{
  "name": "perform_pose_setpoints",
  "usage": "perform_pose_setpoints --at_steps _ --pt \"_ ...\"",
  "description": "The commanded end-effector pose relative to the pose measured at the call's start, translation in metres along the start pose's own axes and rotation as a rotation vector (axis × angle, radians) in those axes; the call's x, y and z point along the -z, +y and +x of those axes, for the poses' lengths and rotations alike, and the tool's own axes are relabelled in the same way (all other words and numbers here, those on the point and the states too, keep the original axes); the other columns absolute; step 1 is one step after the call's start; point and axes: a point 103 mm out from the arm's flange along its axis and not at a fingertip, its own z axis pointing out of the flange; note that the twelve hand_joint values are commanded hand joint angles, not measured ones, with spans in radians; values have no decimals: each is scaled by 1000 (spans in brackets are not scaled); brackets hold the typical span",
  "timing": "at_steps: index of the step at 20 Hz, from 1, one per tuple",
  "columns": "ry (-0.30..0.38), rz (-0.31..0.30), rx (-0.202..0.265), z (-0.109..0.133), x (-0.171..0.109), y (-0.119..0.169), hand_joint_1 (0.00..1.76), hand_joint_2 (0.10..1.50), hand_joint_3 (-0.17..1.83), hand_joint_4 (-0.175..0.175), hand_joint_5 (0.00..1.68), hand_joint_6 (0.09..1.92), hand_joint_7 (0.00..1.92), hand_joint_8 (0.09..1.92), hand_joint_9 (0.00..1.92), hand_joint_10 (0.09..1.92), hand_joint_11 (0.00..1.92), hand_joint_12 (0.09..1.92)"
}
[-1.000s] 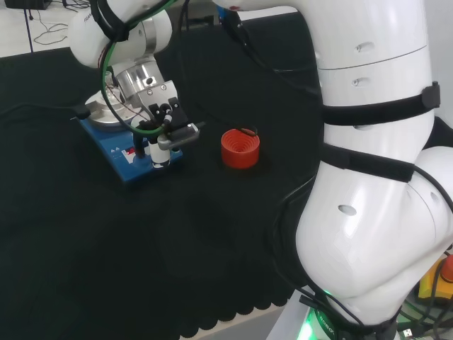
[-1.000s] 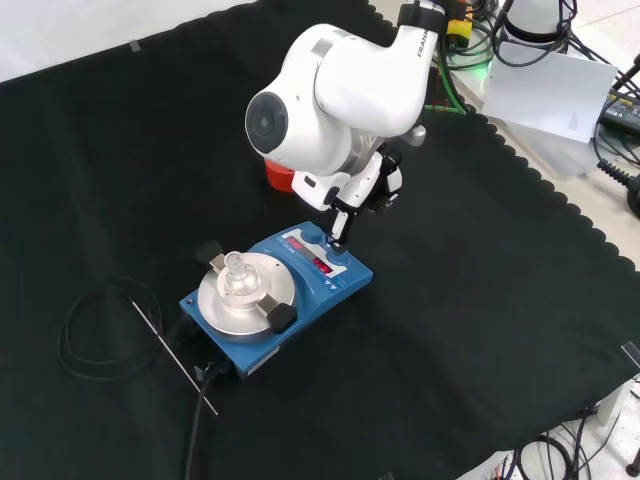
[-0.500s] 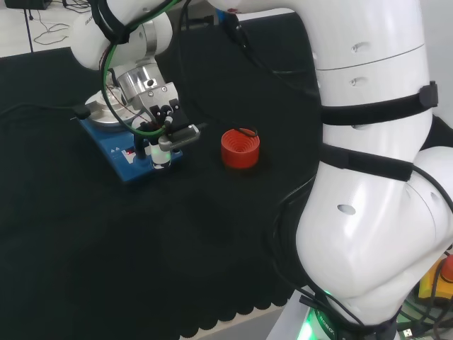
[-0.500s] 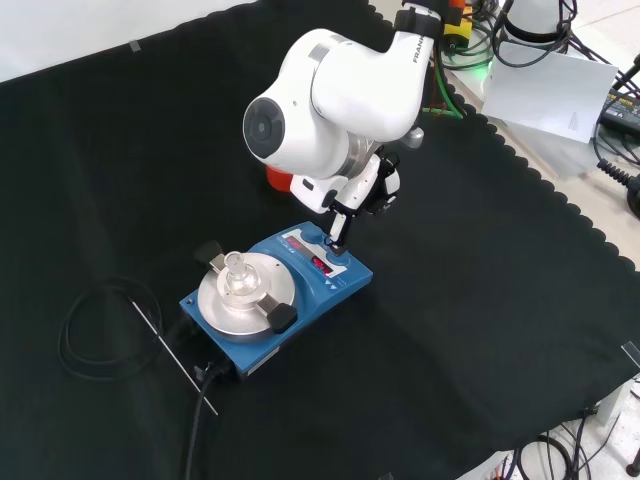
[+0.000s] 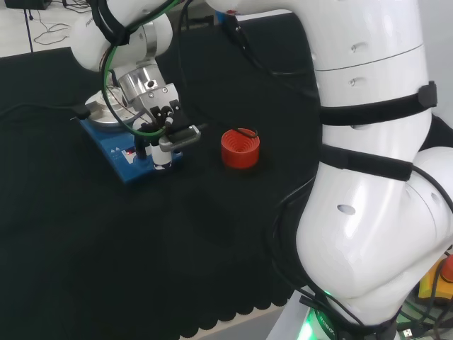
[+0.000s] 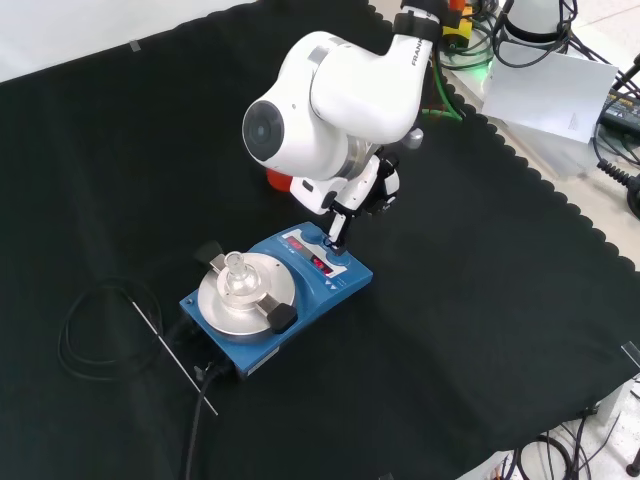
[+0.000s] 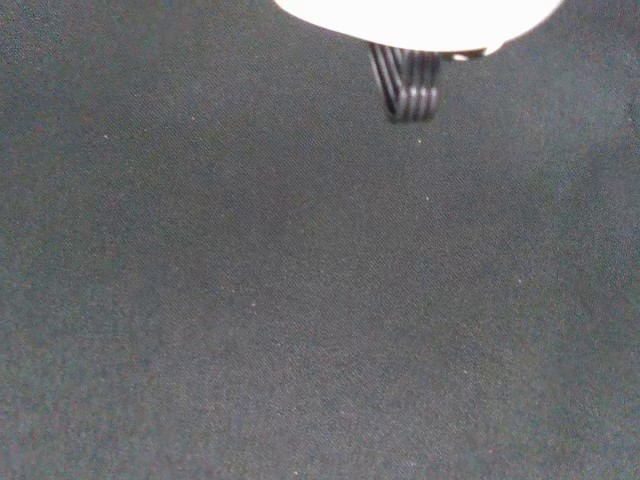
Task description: Turn on the heater.
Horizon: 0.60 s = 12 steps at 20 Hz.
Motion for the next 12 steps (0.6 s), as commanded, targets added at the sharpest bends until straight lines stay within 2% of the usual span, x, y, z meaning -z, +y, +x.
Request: perform_pose_setpoints --at_steps 1,12 --pt "3 4 -3 -2 -2 0 1467 632 1189 -35 332 467 1527 1880 1538 1712 1017 1486" --pt "2 -5 -5 2 2 -3 1467 631 1191 -35 330 477 1528 1879 1538 1711 1017 1486"
